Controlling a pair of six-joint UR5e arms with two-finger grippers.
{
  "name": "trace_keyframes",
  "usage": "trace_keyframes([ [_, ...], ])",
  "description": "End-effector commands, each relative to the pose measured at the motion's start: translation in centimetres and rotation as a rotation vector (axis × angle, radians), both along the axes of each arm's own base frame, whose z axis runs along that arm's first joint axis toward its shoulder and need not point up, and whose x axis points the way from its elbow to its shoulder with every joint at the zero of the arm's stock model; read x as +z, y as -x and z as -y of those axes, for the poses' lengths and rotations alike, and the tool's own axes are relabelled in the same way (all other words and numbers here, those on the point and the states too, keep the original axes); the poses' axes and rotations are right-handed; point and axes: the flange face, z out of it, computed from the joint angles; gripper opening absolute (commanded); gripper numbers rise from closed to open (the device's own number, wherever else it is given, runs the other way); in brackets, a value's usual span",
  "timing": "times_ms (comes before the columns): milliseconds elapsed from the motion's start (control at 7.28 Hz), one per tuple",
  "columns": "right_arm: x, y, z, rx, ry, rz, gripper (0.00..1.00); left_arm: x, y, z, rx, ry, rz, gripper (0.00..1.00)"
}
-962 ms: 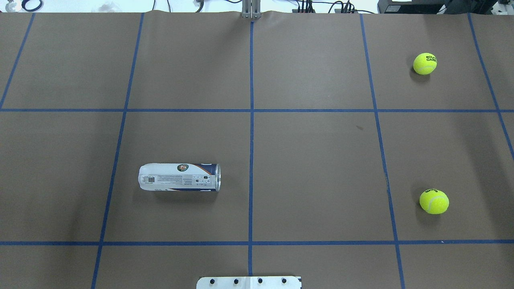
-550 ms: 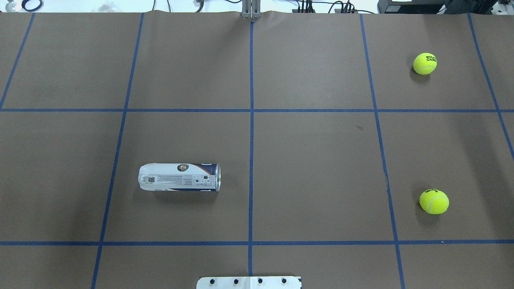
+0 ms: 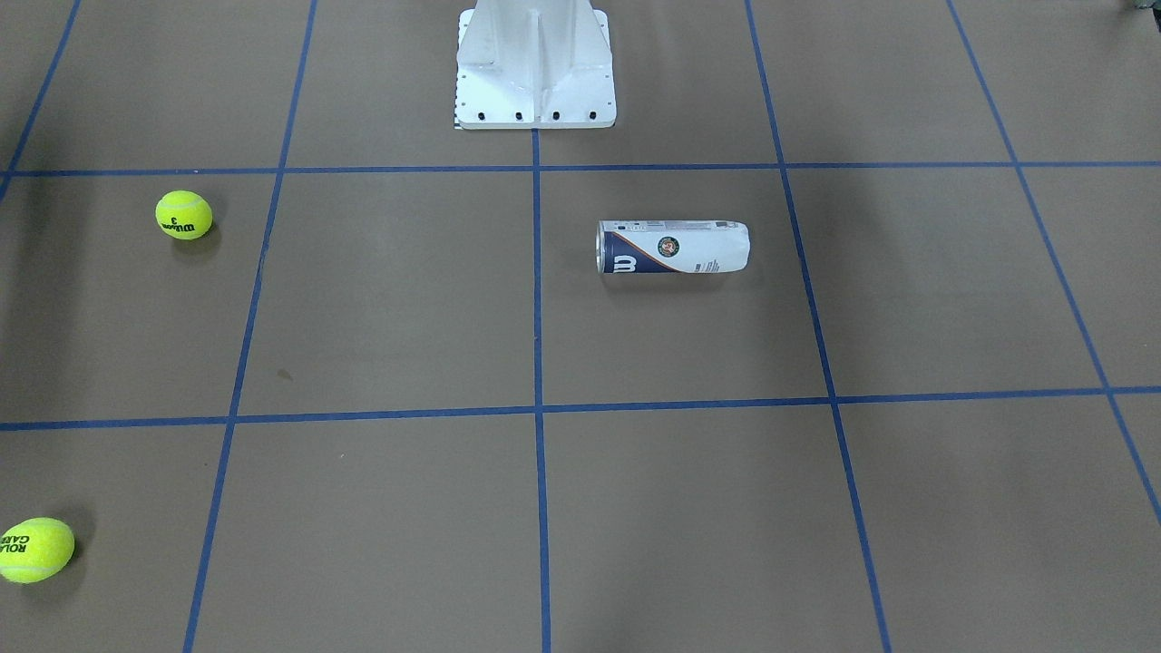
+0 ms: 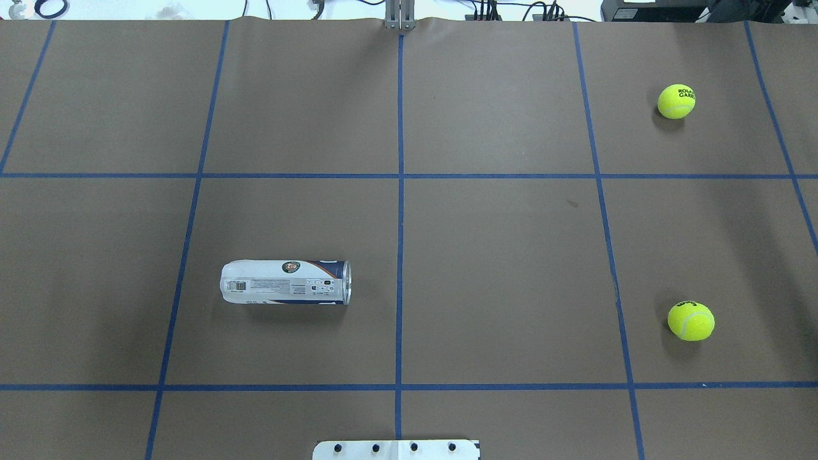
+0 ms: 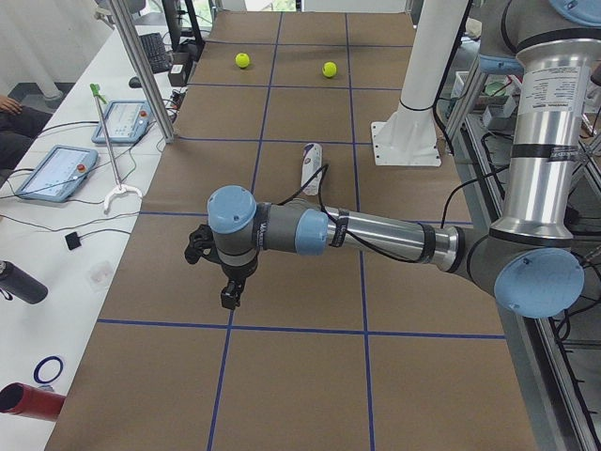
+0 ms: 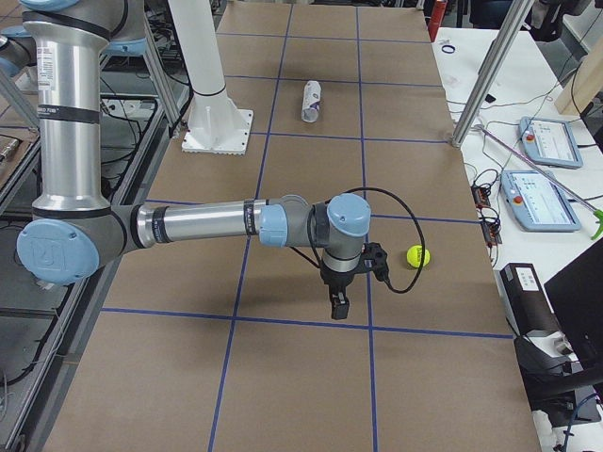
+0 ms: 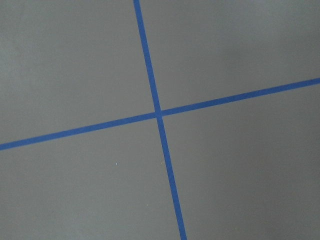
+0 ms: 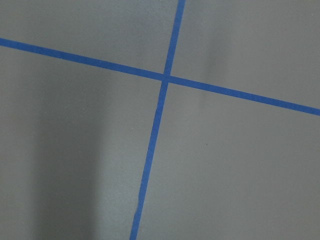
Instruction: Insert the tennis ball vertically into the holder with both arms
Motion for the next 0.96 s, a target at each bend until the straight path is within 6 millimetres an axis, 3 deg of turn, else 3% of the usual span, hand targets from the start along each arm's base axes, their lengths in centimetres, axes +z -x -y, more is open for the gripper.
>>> trace_keyframes([
  [0, -1.2, 0.1, 1.4, 0.005, -0.078, 0.001, 1.0, -1.9, -0.1, 2.0, 0.001, -0.183, 0.004, 1.0],
  [137, -1.3, 0.0, 1.4, 0.002, -0.086, 0.002, 1.0, -2.0, -0.1, 2.8, 0.0, -0.194, 0.002, 1.0],
  [550, -2.0, 0.2, 2.1, 0.002, -0.099, 0.011, 1.0, -7.3, -0.7, 5.3, -0.073, -0.227, -0.049, 1.0],
  [687, -2.1, 0.2, 2.1, 0.003, -0.098, 0.013, 1.0, -8.1, -2.3, 5.3, -0.043, -0.282, -0.089, 1.0],
  [824, -2.1, 0.2, 2.1, 0.004, -0.098, 0.015, 1.0, -11.0, -7.4, 6.7, 0.049, -0.372, -0.096, 1.0],
])
